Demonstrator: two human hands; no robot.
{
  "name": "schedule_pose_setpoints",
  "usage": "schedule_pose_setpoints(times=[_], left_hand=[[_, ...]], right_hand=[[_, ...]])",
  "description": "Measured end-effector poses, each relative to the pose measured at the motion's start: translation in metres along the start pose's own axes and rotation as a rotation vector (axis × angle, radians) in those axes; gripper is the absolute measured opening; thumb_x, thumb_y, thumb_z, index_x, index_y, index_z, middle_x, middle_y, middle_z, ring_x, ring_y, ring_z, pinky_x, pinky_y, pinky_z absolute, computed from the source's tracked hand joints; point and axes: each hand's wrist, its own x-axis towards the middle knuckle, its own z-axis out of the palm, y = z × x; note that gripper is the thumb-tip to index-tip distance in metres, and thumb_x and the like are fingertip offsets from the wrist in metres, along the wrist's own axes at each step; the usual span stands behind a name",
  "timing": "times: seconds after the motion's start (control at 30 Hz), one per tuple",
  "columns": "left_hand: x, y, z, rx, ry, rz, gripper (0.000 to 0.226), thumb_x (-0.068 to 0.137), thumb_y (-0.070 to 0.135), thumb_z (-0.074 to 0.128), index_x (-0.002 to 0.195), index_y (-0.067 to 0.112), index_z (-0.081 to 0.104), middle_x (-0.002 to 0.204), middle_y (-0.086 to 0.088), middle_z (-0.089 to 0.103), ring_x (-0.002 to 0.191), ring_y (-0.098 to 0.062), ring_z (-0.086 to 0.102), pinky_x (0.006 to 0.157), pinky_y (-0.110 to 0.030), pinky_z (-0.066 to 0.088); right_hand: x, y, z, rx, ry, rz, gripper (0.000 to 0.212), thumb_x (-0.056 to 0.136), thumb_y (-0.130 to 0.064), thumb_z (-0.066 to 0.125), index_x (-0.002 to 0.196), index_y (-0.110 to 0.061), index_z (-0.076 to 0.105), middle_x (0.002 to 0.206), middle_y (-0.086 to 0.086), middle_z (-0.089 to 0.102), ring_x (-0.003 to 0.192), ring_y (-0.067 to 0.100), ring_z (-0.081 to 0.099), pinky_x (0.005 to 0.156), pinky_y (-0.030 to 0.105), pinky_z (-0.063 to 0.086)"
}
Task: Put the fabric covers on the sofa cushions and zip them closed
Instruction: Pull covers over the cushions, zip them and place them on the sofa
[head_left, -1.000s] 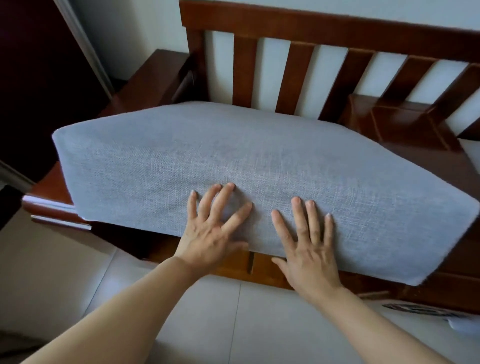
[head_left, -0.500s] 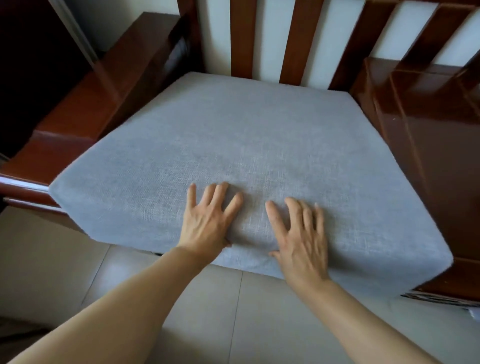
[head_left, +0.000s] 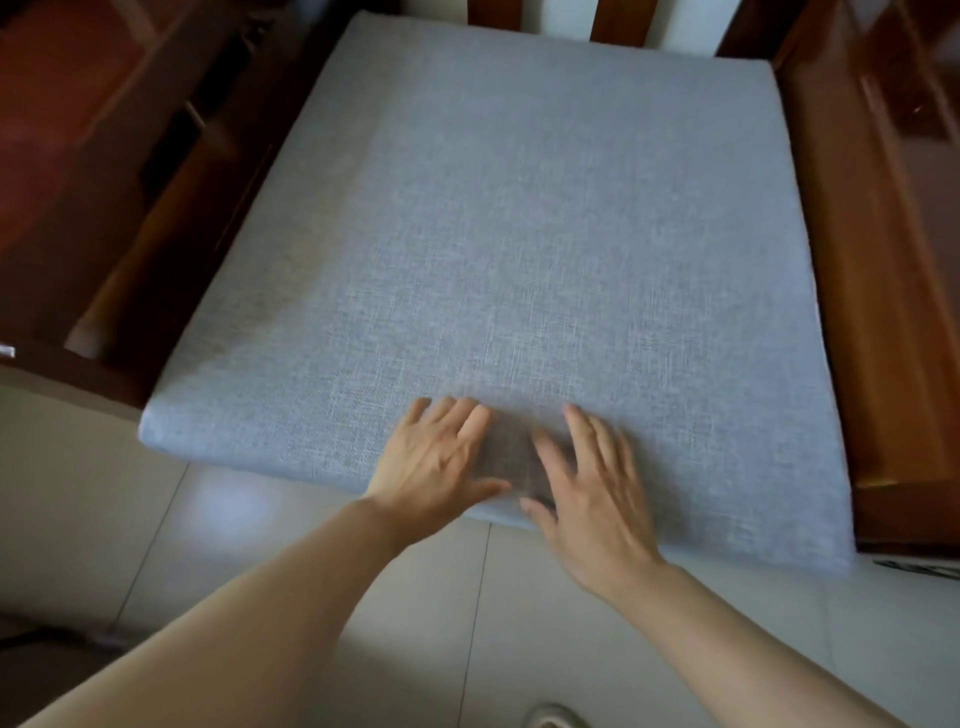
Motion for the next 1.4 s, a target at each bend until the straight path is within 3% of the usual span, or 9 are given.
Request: schedule_pose_setpoints(times=[0.07,0.13,0.3,0.47,0.63,0.8,0.93,1.07,1.4], left_hand=[[0.019,-0.001,-0.009,0.0,0.033,-0.026,0.052,0.085,0.053,0.043,0.125,0.02,0.049,0.134,-0.001,0.05,0.117,-0.025,0.05,0.101,-0.047,0.029],[0.036,-0.003,-0.005,0.0,-0.084,-0.18,0.061,0.091,0.054,0.036,0.146,0.035,0.017,0.157,0.006,0.005,0.143,-0.022,0.01,0.11,-0.055,0.012],[0.003,-0.02,0.019,0.007,-0.22,-0.367,0.076,0.071,0.08,0.0,0.134,0.05,-0.03,0.146,0.014,-0.038,0.14,-0.017,-0.028,0.11,-0.059,0.002],[-0.049,-0.041,0.003,-0.057,-0.339,-0.625,0.083,0.077,0.079,0.024,0.133,0.049,-0.03,0.144,0.007,-0.043,0.139,-0.022,-0.029,0.109,-0.057,0.013],[-0.058,-0.077,-0.022,-0.242,-0.37,-0.923,0.082,0.086,0.066,0.04,0.138,0.052,-0.021,0.148,-0.001,-0.038,0.14,-0.028,-0.026,0.106,-0.053,0.027],[-0.073,-0.083,-0.031,-0.008,-0.49,-0.831,0.092,0.09,0.038,0.053,0.145,0.035,-0.021,0.151,-0.013,-0.028,0.143,-0.033,-0.013,0.111,-0.048,0.02],[-0.069,-0.057,-0.037,0.136,-0.407,-0.606,0.091,0.085,0.017,0.054,0.148,0.028,-0.01,0.154,-0.014,-0.015,0.144,-0.028,-0.006,0.113,-0.051,0.009],[-0.04,-0.035,-0.026,0.186,-0.351,-0.336,0.094,0.087,0.014,0.054,0.145,0.038,-0.017,0.153,-0.01,-0.025,0.143,-0.027,-0.014,0.112,-0.055,0.009],[-0.016,-0.025,-0.01,0.189,-0.33,-0.405,0.093,0.091,0.008,0.048,0.143,0.041,-0.021,0.152,-0.008,-0.028,0.144,-0.03,-0.013,0.096,-0.038,0.039]], right_hand=[[0.023,0.001,-0.009,0.061,0.07,0.039,0.071,0.073,-0.032,0.076,0.134,-0.011,0.048,0.148,0.022,0.031,0.134,0.039,0.029,0.11,0.054,0.024],[0.047,0.009,-0.015,0.082,-0.029,0.054,0.074,0.086,-0.038,0.061,0.149,-0.022,0.024,0.158,0.015,0.006,0.144,0.036,0.008,0.113,0.057,0.011],[0.008,0.043,-0.002,0.018,-0.245,0.437,0.092,0.068,-0.08,-0.01,0.138,-0.026,-0.035,0.147,0.005,-0.04,0.138,0.025,-0.032,0.111,0.048,-0.015],[-0.018,0.047,-0.031,0.021,-0.364,0.666,0.094,0.086,-0.07,0.022,0.148,-0.011,-0.017,0.153,0.02,-0.024,0.143,0.034,-0.017,0.117,0.045,0.003],[0.041,-0.011,-0.032,0.107,-0.448,0.341,0.076,0.096,-0.05,0.035,0.145,-0.035,-0.021,0.149,0.01,-0.036,0.138,0.036,-0.028,0.113,0.055,-0.003],[0.041,-0.083,-0.019,0.033,-0.531,-0.022,0.087,0.092,-0.029,0.052,0.144,-0.044,-0.017,0.146,0.001,-0.043,0.134,0.033,-0.038,0.113,0.055,-0.012],[0.022,-0.075,-0.024,-0.175,-0.428,0.07,0.098,0.085,-0.001,0.052,0.148,-0.029,-0.018,0.151,0.011,-0.033,0.141,0.032,-0.024,0.115,0.053,0.002],[0.024,-0.055,-0.022,-0.252,-0.379,0.184,0.088,0.095,-0.005,0.041,0.142,-0.036,-0.028,0.151,0.02,-0.028,0.141,0.04,-0.017,0.114,0.055,0.012],[0.034,-0.031,-0.011,-0.262,-0.308,0.057,0.085,0.097,-0.019,0.045,0.143,-0.038,-0.025,0.154,0.019,-0.021,0.143,0.039,-0.012,0.117,0.049,0.003]])
